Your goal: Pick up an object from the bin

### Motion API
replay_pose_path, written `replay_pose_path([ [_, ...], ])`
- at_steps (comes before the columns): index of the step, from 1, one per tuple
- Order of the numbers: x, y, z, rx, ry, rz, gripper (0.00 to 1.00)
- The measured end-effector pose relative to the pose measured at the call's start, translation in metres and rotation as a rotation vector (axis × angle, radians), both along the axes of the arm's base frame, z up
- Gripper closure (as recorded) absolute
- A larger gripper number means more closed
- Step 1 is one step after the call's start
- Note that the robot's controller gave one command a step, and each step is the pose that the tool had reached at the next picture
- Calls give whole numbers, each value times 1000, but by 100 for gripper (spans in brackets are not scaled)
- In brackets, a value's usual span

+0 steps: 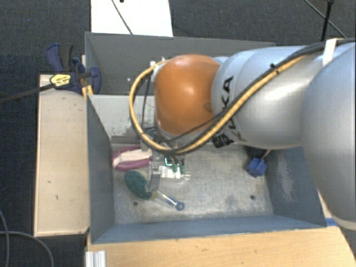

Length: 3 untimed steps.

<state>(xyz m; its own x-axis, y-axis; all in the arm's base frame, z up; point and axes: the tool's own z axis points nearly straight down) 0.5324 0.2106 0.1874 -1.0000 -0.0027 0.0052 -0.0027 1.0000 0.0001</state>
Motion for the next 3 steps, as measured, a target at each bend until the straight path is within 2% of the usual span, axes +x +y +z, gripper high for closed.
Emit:
replay_pose_path([
  [1, -8, -29, -120, 1, 2, -30, 0],
  [2, -6, -30, -117, 1, -4, -35, 100],
  [3, -1, -33, 32, 3, -16, 6, 100],
])
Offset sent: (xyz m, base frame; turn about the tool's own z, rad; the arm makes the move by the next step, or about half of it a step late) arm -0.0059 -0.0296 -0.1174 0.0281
